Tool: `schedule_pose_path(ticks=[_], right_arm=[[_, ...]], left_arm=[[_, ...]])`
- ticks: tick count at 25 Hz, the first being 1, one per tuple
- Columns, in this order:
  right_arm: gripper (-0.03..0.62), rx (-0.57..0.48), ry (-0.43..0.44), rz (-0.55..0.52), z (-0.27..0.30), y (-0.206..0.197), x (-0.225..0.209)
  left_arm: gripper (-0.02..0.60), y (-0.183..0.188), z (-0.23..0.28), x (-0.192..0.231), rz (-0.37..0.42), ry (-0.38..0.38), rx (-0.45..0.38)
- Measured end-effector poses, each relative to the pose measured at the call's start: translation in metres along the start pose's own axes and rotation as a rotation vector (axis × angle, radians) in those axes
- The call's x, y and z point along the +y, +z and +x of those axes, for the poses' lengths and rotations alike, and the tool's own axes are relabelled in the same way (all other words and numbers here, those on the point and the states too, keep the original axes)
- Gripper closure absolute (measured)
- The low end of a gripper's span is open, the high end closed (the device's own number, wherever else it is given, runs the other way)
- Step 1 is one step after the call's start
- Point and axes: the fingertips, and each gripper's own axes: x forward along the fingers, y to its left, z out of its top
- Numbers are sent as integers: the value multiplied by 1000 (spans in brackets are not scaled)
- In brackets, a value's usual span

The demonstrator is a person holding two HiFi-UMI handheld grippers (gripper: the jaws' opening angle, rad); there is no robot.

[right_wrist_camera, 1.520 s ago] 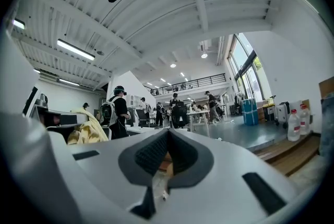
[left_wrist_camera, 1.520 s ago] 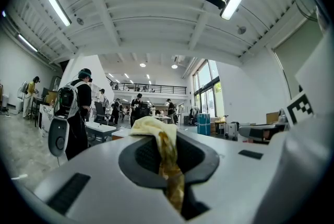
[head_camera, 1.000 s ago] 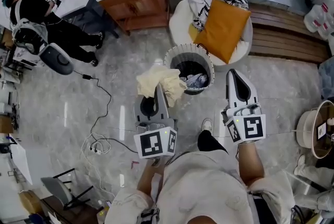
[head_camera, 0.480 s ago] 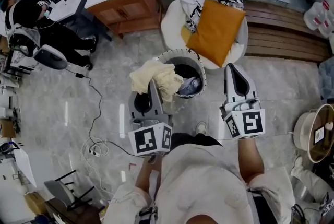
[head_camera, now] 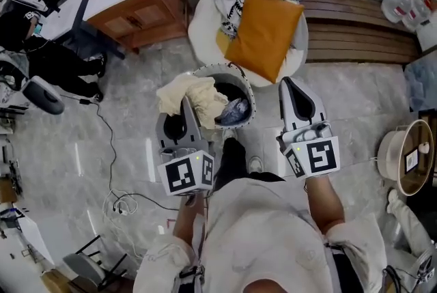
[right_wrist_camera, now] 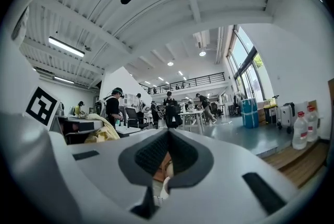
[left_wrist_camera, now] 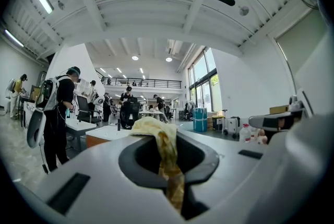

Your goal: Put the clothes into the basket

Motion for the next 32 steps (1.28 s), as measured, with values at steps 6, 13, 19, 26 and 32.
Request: schedule_pose_path(ticks=[6, 13, 19, 26, 32], right_arm=[[606, 29, -25, -17, 35, -3, -4], [606, 95, -53, -15, 85, -36, 0], [606, 172, -83, -20, 133, -68, 1], [606, 246, -85, -10, 172, -102, 9], [606, 324, -89, 1, 192, -129, 16]], left_arm=[[549, -15, 44, 7, -22, -55, 36], [549, -64, 95, 26, -36, -115, 111], [549, -133, 143, 44, -48, -164, 227], [549, -216, 182, 63, -69, -191, 393], [549, -317, 203, 71, -124, -207, 588]])
